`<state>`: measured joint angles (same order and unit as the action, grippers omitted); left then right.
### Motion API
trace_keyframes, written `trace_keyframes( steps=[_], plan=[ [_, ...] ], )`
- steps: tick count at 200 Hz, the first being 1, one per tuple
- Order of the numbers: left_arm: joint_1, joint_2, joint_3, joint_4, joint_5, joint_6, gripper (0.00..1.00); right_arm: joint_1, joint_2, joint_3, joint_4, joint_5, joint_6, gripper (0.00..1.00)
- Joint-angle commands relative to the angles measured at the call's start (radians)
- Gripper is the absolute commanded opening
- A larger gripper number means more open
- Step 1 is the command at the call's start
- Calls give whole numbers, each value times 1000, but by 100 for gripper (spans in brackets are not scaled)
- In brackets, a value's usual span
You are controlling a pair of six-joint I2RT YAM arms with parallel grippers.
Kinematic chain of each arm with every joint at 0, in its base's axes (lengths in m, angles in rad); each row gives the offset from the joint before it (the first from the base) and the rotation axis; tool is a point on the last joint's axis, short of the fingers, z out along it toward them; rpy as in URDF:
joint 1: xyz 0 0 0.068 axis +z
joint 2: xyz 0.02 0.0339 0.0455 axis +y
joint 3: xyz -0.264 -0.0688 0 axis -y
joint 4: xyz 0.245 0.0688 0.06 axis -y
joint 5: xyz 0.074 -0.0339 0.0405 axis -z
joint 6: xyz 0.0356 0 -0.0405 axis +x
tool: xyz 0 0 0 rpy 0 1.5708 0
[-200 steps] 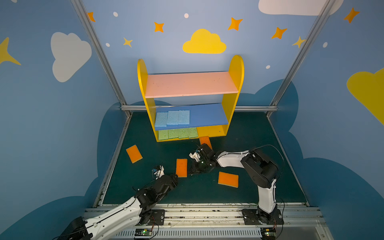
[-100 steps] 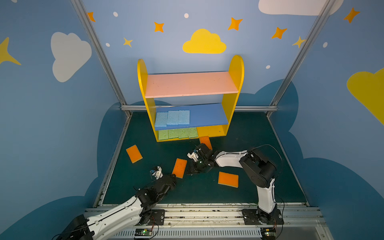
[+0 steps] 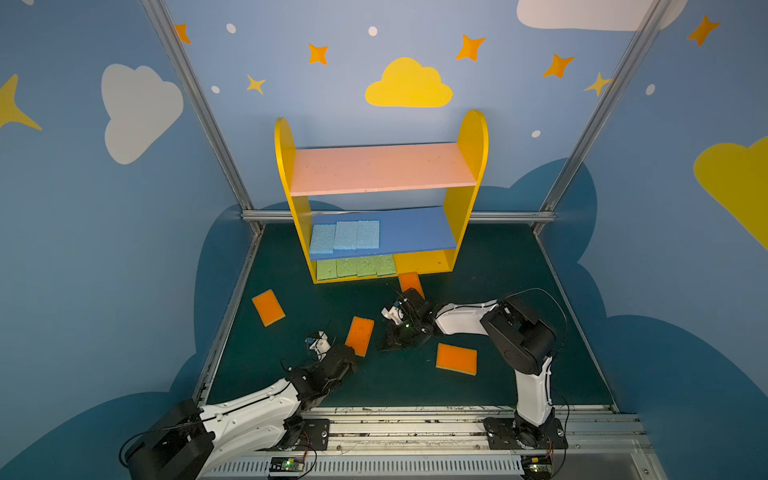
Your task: Place and organize the cleaning sponges onto the shelf
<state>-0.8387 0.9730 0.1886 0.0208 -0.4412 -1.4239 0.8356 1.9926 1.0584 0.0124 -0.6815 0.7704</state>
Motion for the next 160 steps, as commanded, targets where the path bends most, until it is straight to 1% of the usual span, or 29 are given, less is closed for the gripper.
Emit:
trace_keyframes(
  steps=[1, 20, 89, 103, 127, 160],
  plan=[
    [-11, 40, 41, 26, -3, -30, 35, -13, -41, -21, 14, -11, -6, 0],
    [-16, 65, 49, 32, -18, -49, 35, -18, -43, -30, 21, -15, -5, 0],
    [-15, 96, 43, 29, -111, -95, 26, -35, -50, -67, 48, -19, -6, 0],
    [-15, 115, 45, 45, -118, -90, 20, -36, -51, -70, 49, -22, -8, 0],
    [-14, 143, 55, 50, -130, -103, 3, -41, -52, -74, 53, -27, -10, 0],
    [-13, 130, 87, 31, -137, -84, 3, -51, -58, -82, 53, -34, -14, 0]
  ],
)
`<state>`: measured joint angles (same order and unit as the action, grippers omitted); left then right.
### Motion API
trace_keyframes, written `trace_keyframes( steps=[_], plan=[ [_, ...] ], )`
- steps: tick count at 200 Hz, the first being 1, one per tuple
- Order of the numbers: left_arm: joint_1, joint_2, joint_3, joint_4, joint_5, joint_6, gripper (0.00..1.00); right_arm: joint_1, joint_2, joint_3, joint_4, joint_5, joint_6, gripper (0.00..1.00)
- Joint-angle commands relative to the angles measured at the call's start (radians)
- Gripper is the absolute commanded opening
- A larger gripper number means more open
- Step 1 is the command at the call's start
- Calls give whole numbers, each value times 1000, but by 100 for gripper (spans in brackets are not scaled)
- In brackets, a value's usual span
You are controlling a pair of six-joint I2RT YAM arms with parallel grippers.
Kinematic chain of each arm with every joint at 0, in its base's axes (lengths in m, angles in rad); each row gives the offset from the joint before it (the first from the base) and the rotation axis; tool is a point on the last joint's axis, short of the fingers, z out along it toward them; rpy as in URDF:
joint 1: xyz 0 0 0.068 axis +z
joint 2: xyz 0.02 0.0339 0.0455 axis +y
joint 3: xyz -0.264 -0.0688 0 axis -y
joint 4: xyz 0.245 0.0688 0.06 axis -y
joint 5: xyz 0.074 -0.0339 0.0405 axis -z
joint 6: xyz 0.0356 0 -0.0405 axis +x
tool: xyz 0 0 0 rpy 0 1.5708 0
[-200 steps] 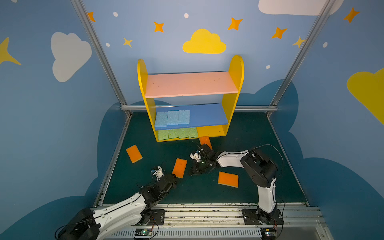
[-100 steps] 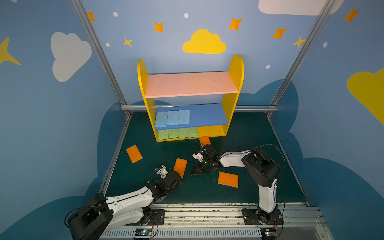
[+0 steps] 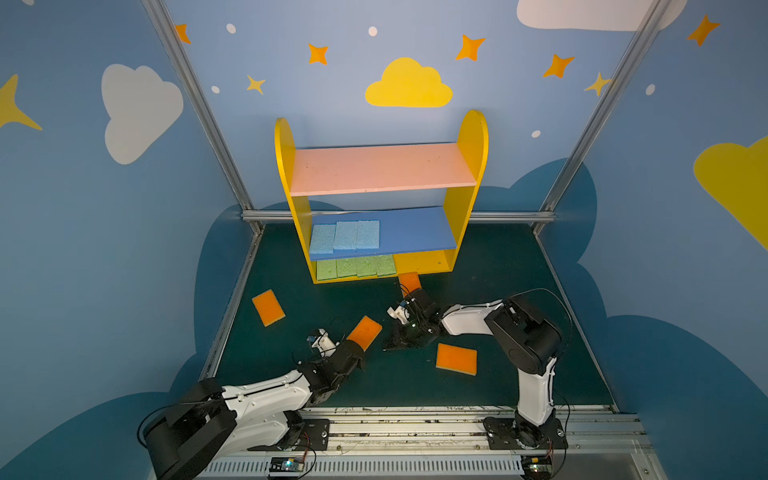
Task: Place and organize the cleaning sponges onto the shelf
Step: 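Grasp the orange sponge with the left gripper and lift it upward, then place the orange sponge on the pink top board and open the left gripper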
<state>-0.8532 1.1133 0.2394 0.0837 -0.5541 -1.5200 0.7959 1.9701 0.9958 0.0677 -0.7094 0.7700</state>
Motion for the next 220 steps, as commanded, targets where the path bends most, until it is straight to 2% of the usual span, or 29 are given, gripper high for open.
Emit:
trace_keyframes(
  steps=[1, 63, 77, 102, 120, 144, 182, 220],
  plan=[
    [2, -12, 37, -33, -25, 13, 3, -12, -36, -20, -2, -7, -14, 0],
    [15, -185, 166, -149, -79, 127, 3, -46, -68, -28, -37, -16, -36, 0],
    [34, -208, 231, -199, -86, 161, 3, -58, -74, -25, -51, -22, -42, 0],
    [57, -215, 402, -371, -154, 152, 3, -74, -85, -8, -85, -33, -56, 0],
    [71, -208, 496, -361, -200, 201, 3, -83, -92, 12, -117, -41, -71, 0],
    [125, -159, 621, -302, -210, 265, 3, -96, -100, 40, -154, -50, -83, 0],
    [268, 21, 946, -379, -130, 305, 3, -107, -110, 102, -242, -49, -118, 0],
    [376, 201, 1229, -412, -107, 320, 3, -121, -102, 153, -300, -52, -137, 0]
  ],
)
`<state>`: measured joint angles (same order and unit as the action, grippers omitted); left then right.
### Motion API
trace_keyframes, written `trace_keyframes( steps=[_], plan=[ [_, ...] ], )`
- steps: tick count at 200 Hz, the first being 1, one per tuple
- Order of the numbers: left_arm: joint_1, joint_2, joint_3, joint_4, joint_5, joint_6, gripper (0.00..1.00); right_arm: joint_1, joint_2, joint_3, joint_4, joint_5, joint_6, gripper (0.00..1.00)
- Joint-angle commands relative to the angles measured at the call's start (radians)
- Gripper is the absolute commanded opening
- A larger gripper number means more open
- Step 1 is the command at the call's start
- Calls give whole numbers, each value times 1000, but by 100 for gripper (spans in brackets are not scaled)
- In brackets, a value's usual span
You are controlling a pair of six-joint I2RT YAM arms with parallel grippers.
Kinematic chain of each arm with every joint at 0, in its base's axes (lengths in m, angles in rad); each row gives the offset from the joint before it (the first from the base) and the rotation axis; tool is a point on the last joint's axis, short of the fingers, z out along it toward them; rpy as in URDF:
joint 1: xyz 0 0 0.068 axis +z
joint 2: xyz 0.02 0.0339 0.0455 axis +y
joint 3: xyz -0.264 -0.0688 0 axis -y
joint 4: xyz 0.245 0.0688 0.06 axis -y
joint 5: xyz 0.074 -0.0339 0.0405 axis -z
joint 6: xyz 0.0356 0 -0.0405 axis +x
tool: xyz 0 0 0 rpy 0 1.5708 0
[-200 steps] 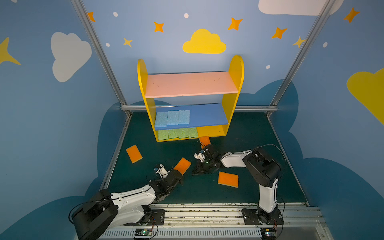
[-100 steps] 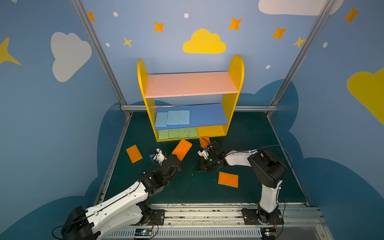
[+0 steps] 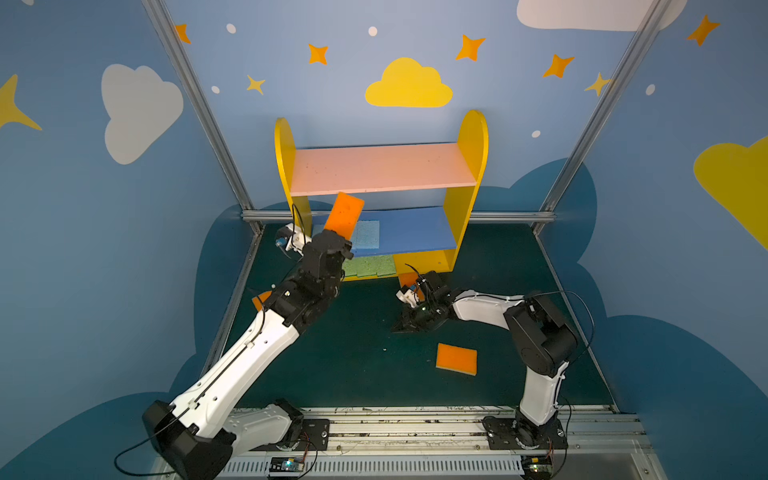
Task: Place and organize the cleaning sponges onto the shelf
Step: 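Place the orange sponge on the pink top board and open the left gripper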
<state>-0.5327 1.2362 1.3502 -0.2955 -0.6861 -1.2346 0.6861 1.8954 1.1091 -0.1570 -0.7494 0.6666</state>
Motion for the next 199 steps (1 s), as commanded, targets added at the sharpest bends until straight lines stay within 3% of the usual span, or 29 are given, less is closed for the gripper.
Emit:
trace_keyframes(
  steps=[1, 52, 95, 199],
  plan=[
    [58, 80, 124, -33, 26, 35, 3, -11, -25, 41, -76, -12, -33, 0],
    [190, 264, 365, -29, 99, 8, 3, -29, 18, 111, -144, -44, -55, 0],
    [217, 344, 482, -18, 122, 17, 3, -43, 43, 106, -141, -62, -47, 0],
    [266, 329, 500, -1, 11, 59, 3, -48, 85, 110, -135, -81, -42, 0]
  ],
)
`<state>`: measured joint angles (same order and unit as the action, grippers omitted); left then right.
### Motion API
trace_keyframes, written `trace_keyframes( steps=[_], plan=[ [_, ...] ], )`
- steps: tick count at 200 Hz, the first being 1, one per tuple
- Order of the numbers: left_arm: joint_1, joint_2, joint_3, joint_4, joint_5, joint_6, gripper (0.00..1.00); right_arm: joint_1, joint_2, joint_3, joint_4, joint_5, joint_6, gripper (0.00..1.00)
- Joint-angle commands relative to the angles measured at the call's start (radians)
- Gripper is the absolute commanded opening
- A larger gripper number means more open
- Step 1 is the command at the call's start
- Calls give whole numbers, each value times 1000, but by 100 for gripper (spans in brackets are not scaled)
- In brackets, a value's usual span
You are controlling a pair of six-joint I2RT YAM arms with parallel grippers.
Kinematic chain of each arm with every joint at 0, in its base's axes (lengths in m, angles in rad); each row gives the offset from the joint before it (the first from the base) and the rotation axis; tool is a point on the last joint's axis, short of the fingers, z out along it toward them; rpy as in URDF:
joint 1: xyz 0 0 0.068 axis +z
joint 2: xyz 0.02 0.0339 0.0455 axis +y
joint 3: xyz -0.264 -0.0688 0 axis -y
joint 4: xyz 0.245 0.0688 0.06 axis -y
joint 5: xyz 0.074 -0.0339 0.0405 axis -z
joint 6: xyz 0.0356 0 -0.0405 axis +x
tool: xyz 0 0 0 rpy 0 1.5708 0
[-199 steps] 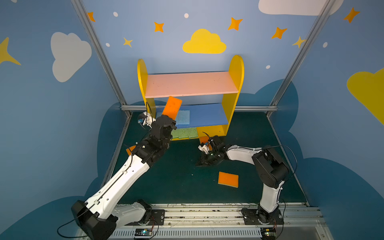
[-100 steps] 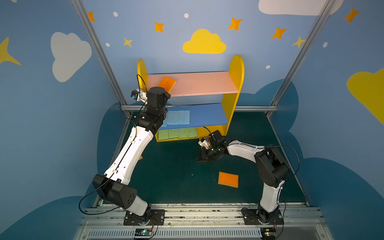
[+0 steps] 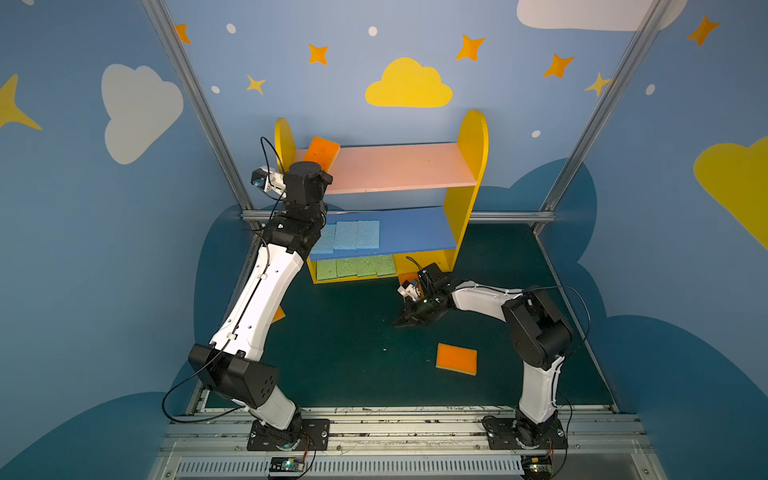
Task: Place and organize the cleaning sponges onto the shelf
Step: 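Place the orange sponge on the pink top board and open the left gripper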
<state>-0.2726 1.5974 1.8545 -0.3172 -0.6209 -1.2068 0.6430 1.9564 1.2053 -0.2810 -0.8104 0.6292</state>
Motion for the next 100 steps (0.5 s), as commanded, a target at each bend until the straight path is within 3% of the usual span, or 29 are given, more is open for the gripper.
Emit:
trace_keyframes(
  steps=[1, 100],
  plan=[
    [6, -33, -5, 21, -56, 31, 3, -5, 25, 14, -12, -21, -5, 0],
    [7, -28, -48, 10, -139, -19, 3, -6, 41, 1, -3, -33, -4, 0]
  ],
)
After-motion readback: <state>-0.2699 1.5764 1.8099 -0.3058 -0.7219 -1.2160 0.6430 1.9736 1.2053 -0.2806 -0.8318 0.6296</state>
